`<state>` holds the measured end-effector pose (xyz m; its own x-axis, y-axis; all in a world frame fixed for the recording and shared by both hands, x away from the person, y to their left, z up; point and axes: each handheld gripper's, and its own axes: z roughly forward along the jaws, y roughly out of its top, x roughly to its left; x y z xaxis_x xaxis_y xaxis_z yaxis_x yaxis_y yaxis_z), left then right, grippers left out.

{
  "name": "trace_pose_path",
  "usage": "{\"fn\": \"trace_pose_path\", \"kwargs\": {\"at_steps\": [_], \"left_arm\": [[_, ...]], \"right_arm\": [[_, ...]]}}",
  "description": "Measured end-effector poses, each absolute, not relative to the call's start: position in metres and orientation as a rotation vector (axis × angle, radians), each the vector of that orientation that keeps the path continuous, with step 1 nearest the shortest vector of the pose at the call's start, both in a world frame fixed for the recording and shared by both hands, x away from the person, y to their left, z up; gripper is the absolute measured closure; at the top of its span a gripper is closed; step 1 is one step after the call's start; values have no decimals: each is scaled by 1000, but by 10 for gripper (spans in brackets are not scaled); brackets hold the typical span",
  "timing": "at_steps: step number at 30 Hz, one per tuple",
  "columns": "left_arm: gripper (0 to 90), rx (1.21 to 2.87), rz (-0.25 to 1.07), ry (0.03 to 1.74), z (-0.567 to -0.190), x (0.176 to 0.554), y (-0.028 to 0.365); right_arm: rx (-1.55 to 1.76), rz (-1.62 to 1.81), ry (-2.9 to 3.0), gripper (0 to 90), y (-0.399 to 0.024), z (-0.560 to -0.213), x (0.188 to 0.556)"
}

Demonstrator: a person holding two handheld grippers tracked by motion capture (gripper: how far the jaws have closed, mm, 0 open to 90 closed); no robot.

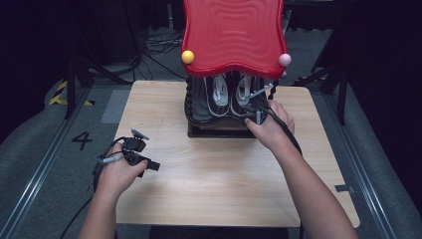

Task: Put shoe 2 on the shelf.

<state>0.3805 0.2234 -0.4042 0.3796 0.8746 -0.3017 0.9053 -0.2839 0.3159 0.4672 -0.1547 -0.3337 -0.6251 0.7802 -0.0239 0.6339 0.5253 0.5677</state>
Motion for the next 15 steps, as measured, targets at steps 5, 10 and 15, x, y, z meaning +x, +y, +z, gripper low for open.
{"fn": "trace_pose_path", "kwargs": {"at_steps": [5,10,15], "left_arm": [[562,2211,-88,1518,-402,380,222],[557,2217,-95,1509,-403,380,218],[555,2222,-95,1501,-404,380,219]], "right_arm": [[1177,871,2503,790,-170,-324,452],[1174,954,2511,748,-189,-322,440],[1164,1008,2517,700,-204,-324,430]]}}
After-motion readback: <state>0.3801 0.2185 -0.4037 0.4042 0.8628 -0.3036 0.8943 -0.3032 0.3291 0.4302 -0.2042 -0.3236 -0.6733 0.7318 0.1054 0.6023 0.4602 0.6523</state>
